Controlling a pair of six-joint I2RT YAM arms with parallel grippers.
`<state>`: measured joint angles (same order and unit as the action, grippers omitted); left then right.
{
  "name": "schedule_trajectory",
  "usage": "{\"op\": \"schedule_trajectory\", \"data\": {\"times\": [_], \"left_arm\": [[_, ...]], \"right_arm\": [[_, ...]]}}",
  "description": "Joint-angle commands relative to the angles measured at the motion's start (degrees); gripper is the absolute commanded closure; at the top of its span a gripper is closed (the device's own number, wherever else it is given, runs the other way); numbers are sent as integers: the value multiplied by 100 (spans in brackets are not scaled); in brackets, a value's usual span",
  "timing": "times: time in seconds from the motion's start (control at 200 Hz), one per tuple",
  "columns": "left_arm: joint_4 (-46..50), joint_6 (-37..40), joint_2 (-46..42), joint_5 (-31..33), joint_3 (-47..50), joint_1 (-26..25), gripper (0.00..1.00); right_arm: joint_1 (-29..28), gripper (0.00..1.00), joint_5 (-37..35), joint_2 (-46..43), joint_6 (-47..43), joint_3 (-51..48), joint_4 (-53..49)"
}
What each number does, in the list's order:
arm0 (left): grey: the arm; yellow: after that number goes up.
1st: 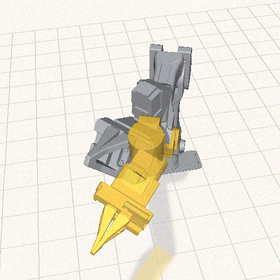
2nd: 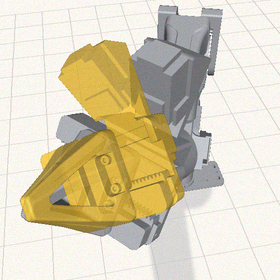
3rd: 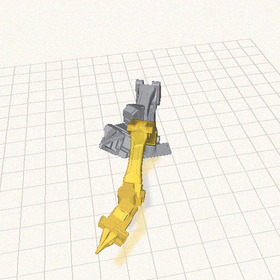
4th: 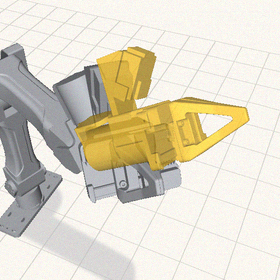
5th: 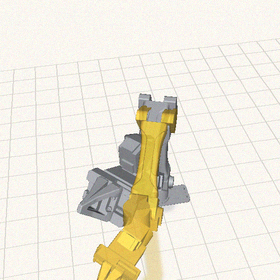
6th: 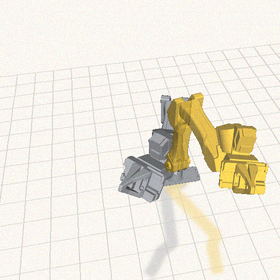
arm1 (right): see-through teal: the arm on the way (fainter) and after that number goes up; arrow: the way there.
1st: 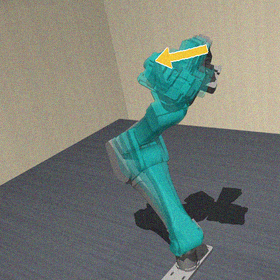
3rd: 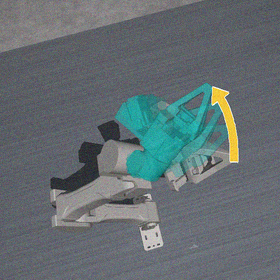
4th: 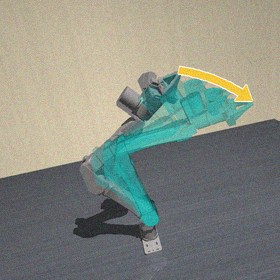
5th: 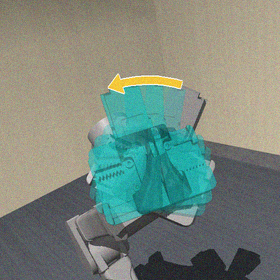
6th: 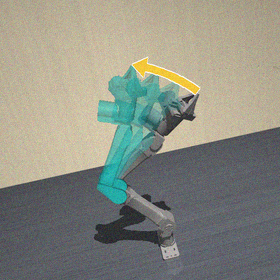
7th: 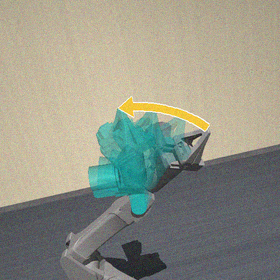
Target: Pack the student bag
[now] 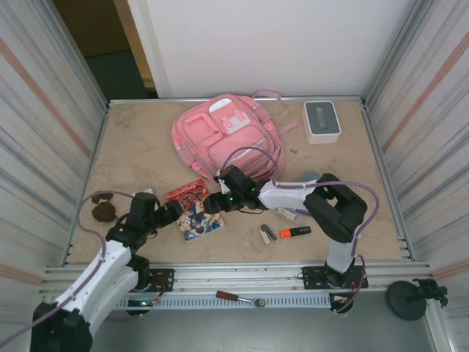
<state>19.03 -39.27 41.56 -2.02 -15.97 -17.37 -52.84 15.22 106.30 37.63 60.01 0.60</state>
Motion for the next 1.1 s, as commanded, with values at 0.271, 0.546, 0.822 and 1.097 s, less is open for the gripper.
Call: {"op": "schedule_trajectory", "data": {"times": [0.271,0.546,0.822,1.097], "left_arm": [[-1429,-71,1219,-1735,241,-53,49],[-1751,-37,1298,-1973,191,-56,79],[-2264,-164,766,-2509,310,138,100],[-2963,-803,-405,-3555,698,805,100]], "right_arm": [[-27,43,267,512,968,110,701],[-25,56,356,514,1133,7,985],[352,48,550,123,956,-310,933],[729,36,1485,-27,1045,-675,1443]]}}
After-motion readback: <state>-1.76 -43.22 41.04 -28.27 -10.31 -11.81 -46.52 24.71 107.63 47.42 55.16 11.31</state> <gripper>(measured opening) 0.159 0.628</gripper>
